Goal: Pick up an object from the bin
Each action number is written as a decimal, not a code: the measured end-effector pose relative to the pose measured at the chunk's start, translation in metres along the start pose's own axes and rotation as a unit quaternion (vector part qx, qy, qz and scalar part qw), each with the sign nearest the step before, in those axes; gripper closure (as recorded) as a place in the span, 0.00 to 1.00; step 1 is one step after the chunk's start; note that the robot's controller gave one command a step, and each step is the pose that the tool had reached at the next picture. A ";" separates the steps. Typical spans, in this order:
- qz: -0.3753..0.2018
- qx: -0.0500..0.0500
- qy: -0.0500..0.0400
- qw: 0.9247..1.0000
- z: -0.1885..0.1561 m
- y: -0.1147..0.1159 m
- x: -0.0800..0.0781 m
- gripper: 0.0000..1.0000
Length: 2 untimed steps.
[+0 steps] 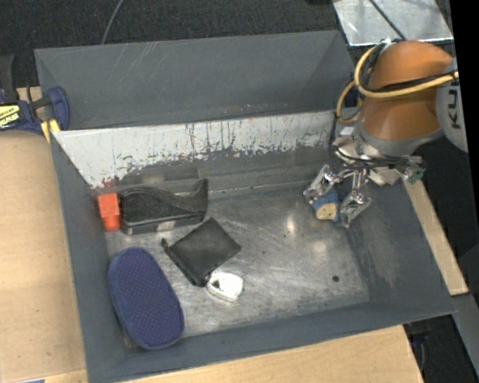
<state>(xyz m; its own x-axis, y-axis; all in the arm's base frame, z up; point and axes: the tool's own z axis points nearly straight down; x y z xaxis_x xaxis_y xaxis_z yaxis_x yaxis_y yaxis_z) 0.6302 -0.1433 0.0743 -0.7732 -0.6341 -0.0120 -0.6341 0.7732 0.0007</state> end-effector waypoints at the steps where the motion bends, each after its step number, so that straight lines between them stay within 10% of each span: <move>1: -0.014 0.001 0.001 1.000 0.000 0.001 -0.001 1.00; 2: -0.033 0.001 0.000 0.999 0.000 0.002 -0.003 1.00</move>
Offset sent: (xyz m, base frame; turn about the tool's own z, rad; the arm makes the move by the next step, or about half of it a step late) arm -0.0021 -0.0007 -0.0023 -0.0336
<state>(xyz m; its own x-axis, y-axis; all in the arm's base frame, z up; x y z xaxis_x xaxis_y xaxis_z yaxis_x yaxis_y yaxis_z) 0.6314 -0.1398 0.0744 -0.7295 -0.6839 -0.0123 -0.6839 0.7296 -0.0020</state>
